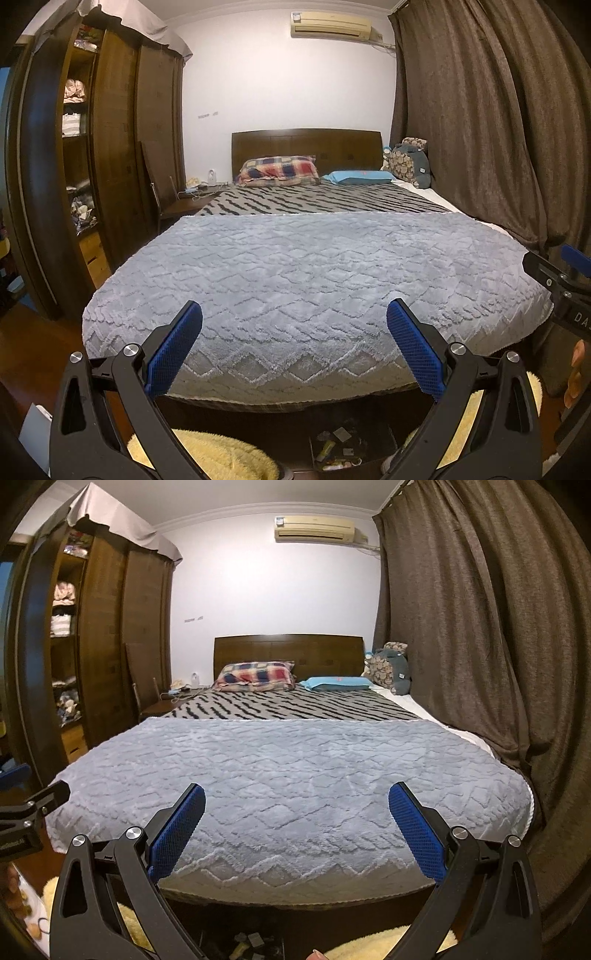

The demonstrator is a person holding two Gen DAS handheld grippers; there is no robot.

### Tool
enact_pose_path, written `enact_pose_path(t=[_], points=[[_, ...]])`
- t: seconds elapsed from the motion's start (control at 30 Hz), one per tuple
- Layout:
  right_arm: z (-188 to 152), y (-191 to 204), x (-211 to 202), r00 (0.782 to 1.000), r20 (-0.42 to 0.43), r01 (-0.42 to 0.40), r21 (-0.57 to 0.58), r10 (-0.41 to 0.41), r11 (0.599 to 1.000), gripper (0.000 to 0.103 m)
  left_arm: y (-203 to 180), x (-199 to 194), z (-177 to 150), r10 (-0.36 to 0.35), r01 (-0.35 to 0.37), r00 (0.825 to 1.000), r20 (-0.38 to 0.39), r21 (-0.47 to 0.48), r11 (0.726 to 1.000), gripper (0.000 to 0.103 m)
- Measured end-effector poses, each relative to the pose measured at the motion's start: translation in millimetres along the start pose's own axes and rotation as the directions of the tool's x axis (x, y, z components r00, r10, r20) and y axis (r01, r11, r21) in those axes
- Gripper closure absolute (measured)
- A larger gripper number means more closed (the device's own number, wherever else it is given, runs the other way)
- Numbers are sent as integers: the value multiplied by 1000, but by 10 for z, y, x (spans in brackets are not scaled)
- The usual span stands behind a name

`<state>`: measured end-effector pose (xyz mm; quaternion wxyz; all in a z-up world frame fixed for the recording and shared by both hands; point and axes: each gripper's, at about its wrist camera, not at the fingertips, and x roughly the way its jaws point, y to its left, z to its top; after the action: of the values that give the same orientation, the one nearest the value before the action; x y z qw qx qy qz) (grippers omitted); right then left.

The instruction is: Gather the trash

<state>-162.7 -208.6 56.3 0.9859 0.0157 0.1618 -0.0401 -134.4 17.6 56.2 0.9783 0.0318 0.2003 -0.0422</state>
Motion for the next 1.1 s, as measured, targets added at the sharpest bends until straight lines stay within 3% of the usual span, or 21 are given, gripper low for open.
enact_pose_path(t=[1.1], points=[[-14, -14, 4, 999, 34, 6, 18, -7, 1000, 3, -5, 25, -11, 7, -7, 1000, 12, -3, 1000, 8]])
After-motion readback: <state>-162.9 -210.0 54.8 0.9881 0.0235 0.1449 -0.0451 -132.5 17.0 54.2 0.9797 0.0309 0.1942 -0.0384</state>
